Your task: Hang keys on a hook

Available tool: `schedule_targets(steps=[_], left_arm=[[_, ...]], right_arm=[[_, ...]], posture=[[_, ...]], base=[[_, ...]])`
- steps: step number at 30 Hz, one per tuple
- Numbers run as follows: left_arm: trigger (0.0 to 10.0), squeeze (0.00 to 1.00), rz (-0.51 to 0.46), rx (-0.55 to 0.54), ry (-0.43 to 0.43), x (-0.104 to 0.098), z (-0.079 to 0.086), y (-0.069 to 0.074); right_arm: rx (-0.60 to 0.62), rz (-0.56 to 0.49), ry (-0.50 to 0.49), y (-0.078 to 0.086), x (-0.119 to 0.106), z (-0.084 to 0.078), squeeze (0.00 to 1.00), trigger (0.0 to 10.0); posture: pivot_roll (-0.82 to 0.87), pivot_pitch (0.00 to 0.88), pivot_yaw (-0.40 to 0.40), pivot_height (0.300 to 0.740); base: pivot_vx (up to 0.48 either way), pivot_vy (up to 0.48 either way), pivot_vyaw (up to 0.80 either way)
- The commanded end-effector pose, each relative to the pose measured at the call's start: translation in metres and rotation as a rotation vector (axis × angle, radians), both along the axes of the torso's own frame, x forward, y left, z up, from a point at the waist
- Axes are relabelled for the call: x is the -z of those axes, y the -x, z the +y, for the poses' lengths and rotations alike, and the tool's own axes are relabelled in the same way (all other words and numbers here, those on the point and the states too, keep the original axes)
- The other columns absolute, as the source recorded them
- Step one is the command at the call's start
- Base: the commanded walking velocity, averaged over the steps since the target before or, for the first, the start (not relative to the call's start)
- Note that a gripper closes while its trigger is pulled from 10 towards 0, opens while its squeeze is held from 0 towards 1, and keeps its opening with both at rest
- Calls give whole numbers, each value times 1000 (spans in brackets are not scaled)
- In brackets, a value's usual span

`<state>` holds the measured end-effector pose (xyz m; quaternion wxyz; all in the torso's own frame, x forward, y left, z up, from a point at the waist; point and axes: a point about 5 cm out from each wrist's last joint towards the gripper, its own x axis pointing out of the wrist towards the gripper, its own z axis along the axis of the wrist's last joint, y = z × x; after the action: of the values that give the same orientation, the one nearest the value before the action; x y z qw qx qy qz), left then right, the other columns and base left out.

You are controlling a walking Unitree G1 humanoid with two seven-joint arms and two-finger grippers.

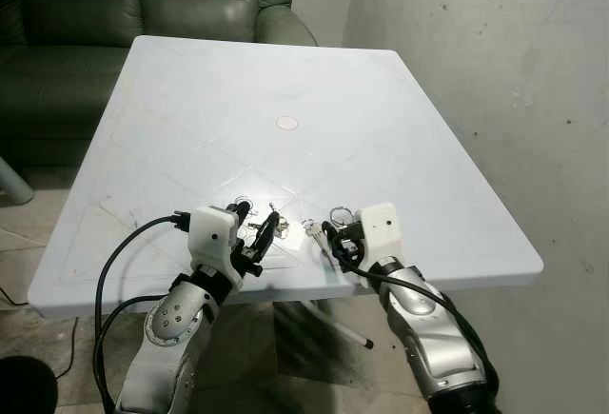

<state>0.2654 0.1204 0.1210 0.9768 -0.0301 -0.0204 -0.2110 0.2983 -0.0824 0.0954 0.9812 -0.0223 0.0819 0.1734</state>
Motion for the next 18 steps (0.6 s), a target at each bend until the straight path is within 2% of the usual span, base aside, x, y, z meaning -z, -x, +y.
schedule_targets(steps=[1,5,7,9,10,11,12,13,14,15,16,18], left_arm=[[10000,0,-5,7,-7,-2,-2,2],[10000,0,-3,2,-8,-3,-2,2],[10000,0,-3,0,-9,-3,-2,2],[10000,0,-3,-1,-9,-3,-2,2],[10000,0,-4,-1,-9,-3,-2,2],[10000,0,-4,-1,-9,-3,-2,1],[10000,0,-4,-1,-9,-3,-3,1],[10000,0,-4,-1,-9,-3,-3,1],[10000,0,-4,-1,-9,-3,-3,1],[10000,0,-4,-1,-9,-3,-3,1],[10000,0,-3,-1,-9,-3,-2,1],[10000,0,-3,-2,-9,-3,-2,1]], right_arm=[[28,9,3,-2,-1,0,0,10000],[67,24,-3,-4,-1,6,0,9451],[89,22,0,-5,-2,7,0,8431],[104,19,2,-6,-2,7,0,4824],[122,20,-4,-7,-2,7,0,3412],[128,21,-7,-8,-3,6,0,3412],[134,20,-4,-10,-3,6,0,4824],[136,20,-2,-10,-3,6,0,4824],[140,25,-5,-10,-2,6,0,6353],[143,30,-8,-10,-2,6,0,6353],[145,35,-2,-11,-2,6,0,10000],[145,60,-11,-12,0,8,0,10000]], posture=[[-15,90,-111,740],[-12,92,-112,740],[-12,91,-112,740],[-11,92,-112,740],[-12,91,-113,740],[-12,91,-113,740],[-12,92,-112,740],[-12,92,-112,740],[-12,93,-112,740],[-12,93,-112,740],[-13,95,-112,740],[-13,95,-112,740]], base=[[0,0,0],[0,0,0],[0,0,0],[0,0,0],[0,0,0],[0,0,0],[0,0,0],[0,0,0],[0,0,0],[0,0,0],[0,0,0],[0,0,0]])
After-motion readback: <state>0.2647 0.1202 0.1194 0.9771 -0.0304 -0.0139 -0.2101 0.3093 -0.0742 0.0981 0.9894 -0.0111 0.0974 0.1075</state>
